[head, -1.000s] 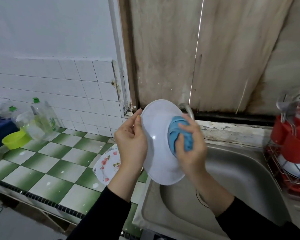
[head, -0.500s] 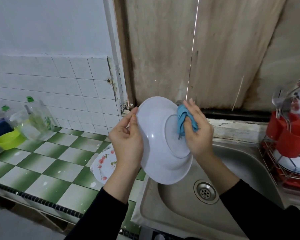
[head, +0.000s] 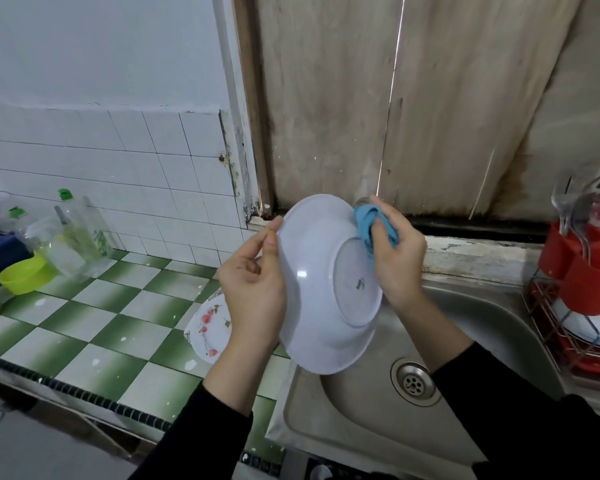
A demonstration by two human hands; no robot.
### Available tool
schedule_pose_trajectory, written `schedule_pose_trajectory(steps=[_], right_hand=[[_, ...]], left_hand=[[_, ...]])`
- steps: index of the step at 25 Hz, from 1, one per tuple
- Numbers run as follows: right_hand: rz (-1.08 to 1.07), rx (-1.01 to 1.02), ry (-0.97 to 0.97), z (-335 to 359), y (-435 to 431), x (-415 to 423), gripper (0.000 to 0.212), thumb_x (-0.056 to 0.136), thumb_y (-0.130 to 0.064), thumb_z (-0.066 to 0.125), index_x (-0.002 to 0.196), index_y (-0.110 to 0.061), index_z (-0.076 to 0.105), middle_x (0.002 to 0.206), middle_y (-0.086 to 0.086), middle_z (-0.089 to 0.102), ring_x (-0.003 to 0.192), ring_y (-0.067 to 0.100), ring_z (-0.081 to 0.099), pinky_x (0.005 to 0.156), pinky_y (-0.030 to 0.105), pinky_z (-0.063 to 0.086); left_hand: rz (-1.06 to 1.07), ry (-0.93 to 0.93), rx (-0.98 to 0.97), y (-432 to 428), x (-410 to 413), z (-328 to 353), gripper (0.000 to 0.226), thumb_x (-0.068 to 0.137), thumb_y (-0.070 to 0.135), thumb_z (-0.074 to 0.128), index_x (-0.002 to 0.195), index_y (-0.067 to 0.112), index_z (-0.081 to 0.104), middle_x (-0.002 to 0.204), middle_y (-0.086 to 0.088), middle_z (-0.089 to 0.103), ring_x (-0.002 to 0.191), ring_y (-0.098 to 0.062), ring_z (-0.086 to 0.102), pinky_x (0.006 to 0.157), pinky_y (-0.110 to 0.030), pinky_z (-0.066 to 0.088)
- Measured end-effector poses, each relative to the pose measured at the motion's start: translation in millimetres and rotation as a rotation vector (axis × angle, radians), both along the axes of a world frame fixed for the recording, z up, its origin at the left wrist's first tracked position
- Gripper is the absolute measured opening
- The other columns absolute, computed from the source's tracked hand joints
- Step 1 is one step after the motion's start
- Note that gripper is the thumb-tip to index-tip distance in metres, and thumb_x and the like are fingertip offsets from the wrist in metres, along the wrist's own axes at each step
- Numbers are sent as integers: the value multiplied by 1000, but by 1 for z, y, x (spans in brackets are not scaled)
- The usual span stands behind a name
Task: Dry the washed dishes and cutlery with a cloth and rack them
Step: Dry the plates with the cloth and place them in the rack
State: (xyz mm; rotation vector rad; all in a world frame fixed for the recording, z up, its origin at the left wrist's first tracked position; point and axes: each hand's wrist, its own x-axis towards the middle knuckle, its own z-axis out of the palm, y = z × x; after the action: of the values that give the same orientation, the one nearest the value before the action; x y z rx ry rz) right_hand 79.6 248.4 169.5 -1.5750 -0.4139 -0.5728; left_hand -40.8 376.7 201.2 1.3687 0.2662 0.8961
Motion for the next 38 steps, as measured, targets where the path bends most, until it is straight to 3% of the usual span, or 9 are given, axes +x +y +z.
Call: schedule_pose_trajectory(steps=[6, 10, 15, 19, 22, 25, 30, 35, 38], right_hand=[[148, -321, -513, 22, 26, -45, 40, 91, -14, 58, 128, -1, 58, 135, 14, 55, 129, 21, 51, 110, 30, 40], [64, -81, -74, 44, 26, -15, 37, 90, -24, 60, 125, -12, 64, 124, -1, 63, 117, 10, 57, 104, 37, 45], [128, -271, -478, 25, 32, -56, 32, 87, -18, 69, 118, -10, 67, 136, 8, 52, 127, 17, 50, 106, 18, 38], [39, -108, -115, 49, 27, -31, 31, 87, -15, 67, 118, -19, 69, 130, -2, 58, 120, 0, 50, 106, 25, 41], [32, -216, -271, 38, 32, -49, 33, 88, -15, 68, 121, -15, 67, 137, 4, 53, 127, 5, 46, 106, 16, 36], [103, -309, -560, 7, 32, -71, 34, 88, -13, 67, 121, -7, 65, 140, 17, 49, 134, 30, 46, 112, 35, 38], [14, -131, -286, 26, 31, -55, 32, 89, -16, 67, 121, -11, 66, 137, 12, 54, 129, 17, 49, 107, 12, 31], [10, -192, -588, -34, 27, -68, 30, 94, -17, 60, 121, -5, 60, 140, 26, 45, 136, 40, 39, 112, 49, 33], [-4, -125, -435, -71, 19, -65, 33, 100, -27, 50, 128, -10, 50, 149, 21, 33, 142, 42, 26, 116, 51, 28]], left_hand=[[89, -162, 114, -20, -6, -9, 26, 94, 4, 53, 111, 20, 64, 103, 13, 69, 96, 3, 66, 85, -12, 49], [52, -158, 120, -21, -7, -7, 25, 93, 9, 53, 109, 22, 66, 103, 8, 70, 96, 0, 67, 87, -16, 51], [59, -201, 121, -15, -3, 2, 25, 93, 5, 54, 114, 16, 64, 102, 8, 69, 94, 2, 67, 82, -12, 50], [43, -168, 124, -19, -9, 1, 23, 90, 13, 55, 104, 28, 67, 99, 17, 70, 94, 2, 67, 83, -14, 50], [74, -151, 97, -15, -5, 5, 26, 94, 5, 56, 103, 26, 68, 99, 6, 72, 87, -1, 67, 80, -15, 51], [99, -103, 33, -7, 0, 8, 24, 96, 5, 54, 104, 21, 70, 100, -17, 73, 68, 0, 61, 67, -13, 49], [103, -94, 70, -20, -6, 6, 25, 95, 5, 56, 103, 24, 69, 97, -1, 75, 72, 2, 63, 68, -12, 48], [229, -38, -113, -11, 5, 15, 20, 95, 12, 57, 100, 25, 71, 54, 3, 61, 50, -5, 42, 54, -15, 41], [203, -48, -248, 1, 6, 23, 19, 96, 12, 56, 99, 25, 70, 51, 14, 58, 53, -4, 54, 60, -15, 48]])
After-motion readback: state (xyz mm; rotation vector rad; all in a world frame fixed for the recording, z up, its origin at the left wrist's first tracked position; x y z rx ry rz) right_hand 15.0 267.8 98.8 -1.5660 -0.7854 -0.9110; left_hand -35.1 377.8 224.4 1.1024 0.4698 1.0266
